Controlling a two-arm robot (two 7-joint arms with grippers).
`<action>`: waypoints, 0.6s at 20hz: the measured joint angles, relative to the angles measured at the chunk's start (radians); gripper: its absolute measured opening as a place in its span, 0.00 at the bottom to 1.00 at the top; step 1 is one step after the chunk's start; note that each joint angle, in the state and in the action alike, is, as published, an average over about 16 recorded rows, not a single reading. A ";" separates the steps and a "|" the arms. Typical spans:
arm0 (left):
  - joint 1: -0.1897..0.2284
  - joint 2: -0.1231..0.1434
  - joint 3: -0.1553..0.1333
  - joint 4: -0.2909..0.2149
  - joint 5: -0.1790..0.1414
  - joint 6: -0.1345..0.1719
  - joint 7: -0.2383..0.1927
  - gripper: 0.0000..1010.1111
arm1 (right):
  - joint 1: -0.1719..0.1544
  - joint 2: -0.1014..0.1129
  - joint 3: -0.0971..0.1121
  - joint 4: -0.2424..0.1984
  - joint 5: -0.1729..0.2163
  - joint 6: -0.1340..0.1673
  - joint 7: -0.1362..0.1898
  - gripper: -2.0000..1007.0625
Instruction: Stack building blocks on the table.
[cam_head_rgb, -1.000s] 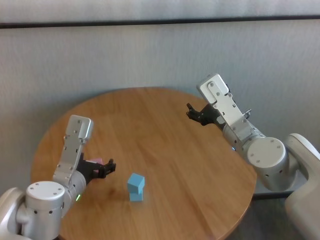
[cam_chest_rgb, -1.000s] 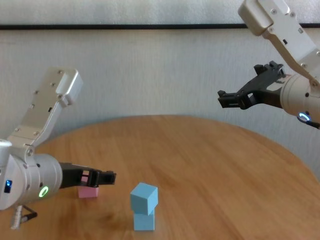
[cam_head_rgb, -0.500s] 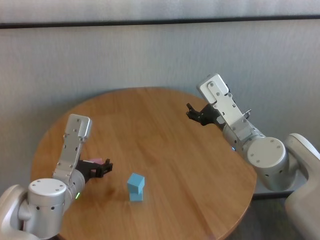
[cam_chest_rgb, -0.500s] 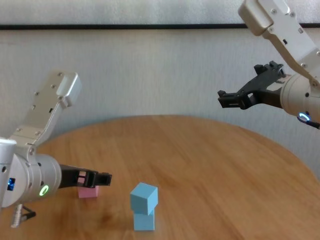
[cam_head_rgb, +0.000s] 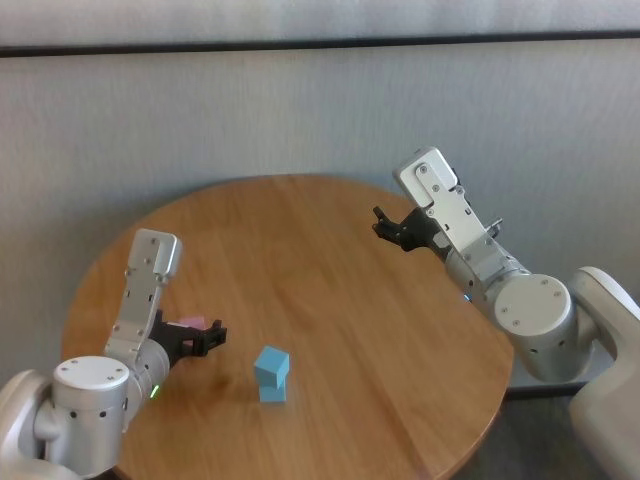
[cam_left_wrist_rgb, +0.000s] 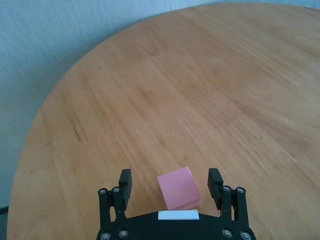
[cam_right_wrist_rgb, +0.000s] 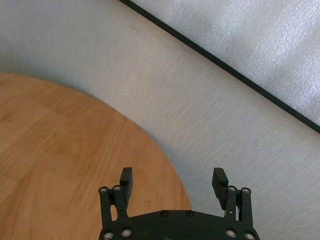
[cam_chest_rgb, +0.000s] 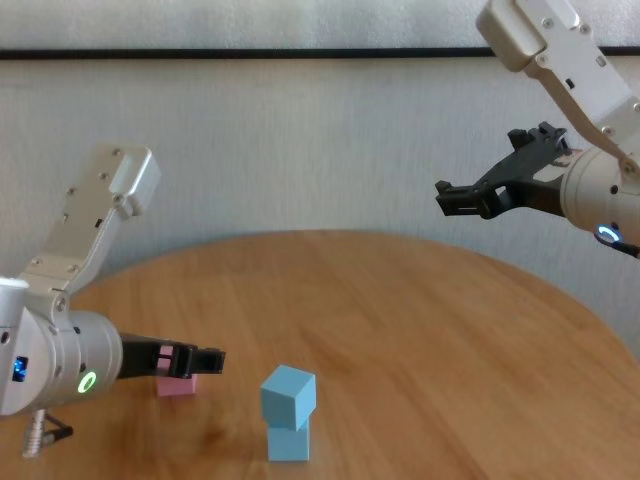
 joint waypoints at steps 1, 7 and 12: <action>0.000 0.000 -0.001 0.001 0.000 0.000 -0.001 0.99 | 0.000 0.000 0.000 0.000 0.000 0.000 0.000 0.99; 0.000 -0.001 -0.003 0.002 -0.001 -0.001 -0.004 0.97 | 0.000 0.000 0.000 0.000 0.000 0.000 0.000 0.99; 0.000 0.000 -0.002 0.001 -0.002 -0.001 -0.004 0.90 | 0.000 0.000 0.000 0.000 0.000 0.000 0.000 0.99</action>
